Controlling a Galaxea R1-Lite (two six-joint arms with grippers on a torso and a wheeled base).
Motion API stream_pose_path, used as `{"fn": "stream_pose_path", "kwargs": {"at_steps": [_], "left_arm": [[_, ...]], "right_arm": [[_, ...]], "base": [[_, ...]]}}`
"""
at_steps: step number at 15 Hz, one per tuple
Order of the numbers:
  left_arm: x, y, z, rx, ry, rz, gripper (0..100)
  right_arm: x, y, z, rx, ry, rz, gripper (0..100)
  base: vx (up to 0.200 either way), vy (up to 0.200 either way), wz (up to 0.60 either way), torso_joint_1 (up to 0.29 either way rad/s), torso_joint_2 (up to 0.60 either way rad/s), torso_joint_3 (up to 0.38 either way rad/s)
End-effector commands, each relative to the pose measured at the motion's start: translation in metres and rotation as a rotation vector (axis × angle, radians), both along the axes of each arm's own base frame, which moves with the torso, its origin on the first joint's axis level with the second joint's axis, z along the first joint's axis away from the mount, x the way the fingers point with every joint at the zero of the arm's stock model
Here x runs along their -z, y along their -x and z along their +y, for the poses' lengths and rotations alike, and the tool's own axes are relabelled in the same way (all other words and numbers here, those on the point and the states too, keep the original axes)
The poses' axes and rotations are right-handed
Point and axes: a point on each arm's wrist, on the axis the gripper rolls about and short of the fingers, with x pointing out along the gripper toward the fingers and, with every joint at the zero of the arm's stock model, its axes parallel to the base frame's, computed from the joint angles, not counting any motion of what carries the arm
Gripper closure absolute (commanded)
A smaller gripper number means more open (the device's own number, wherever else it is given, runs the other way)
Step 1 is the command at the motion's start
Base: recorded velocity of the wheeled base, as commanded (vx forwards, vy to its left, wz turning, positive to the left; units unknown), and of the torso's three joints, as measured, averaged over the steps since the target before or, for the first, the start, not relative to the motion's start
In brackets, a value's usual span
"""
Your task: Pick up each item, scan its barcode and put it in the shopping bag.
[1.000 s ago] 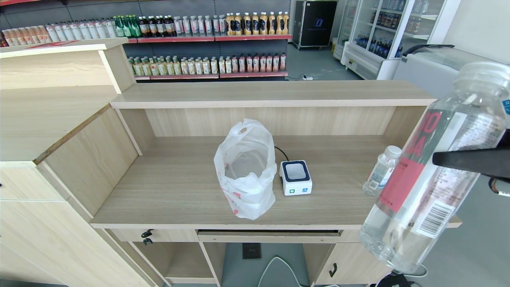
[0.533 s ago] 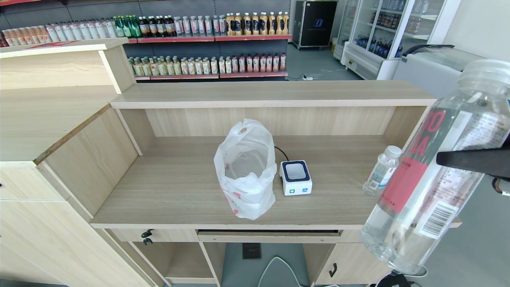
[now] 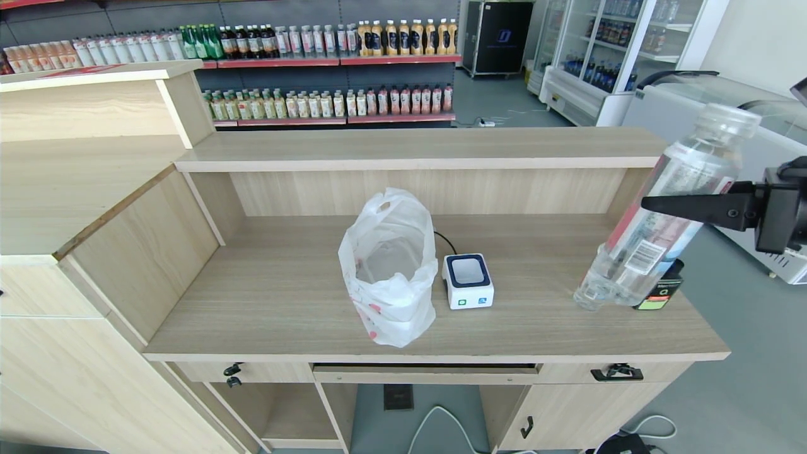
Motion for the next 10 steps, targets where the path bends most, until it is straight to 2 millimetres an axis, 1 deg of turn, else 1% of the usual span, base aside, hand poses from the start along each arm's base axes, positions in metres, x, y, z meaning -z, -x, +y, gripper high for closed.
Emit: {"fn": "stream_pose_path", "kwargs": {"at_steps": [1,3,5,7,8,9,10], "left_arm": [[0.000,0.000,0.000,0.000,0.000,0.002,0],[0.000,0.000,0.000,0.000,0.000,0.002,0],[0.000,0.000,0.000,0.000,0.000,0.002,0],[0.000,0.000,0.000,0.000,0.000,0.002,0],[0.000,0.000,0.000,0.000,-0.002,0.001,0],[0.000,0.000,0.000,0.000,0.000,0.002,0],[0.000,0.000,0.000,0.000,0.000,0.002,0]], "right_arm": [[0.018,-0.037,-0.025,0.104,0.017,0.033,100],[0.022,-0.048,-0.040,0.154,0.016,0.026,100],[0.024,-0.052,-0.046,0.179,0.023,0.013,100],[0.031,-0.049,-0.057,0.231,0.073,0.010,100],[0.031,-0.047,-0.060,0.276,0.127,-0.016,100],[0.030,-0.046,-0.067,0.339,0.195,-0.047,100],[0.028,-0.044,-0.073,0.367,0.239,-0.074,100]], "base": [[0.000,0.000,0.00,0.000,0.00,0.000],[0.000,0.000,0.00,0.000,0.00,0.000],[0.000,0.000,0.00,0.000,0.00,0.000],[0.000,0.000,0.00,0.000,0.00,0.000],[0.000,0.000,0.00,0.000,0.00,0.000],[0.000,0.000,0.00,0.000,0.00,0.000],[0.000,0.000,0.00,0.000,0.00,0.000]]}}
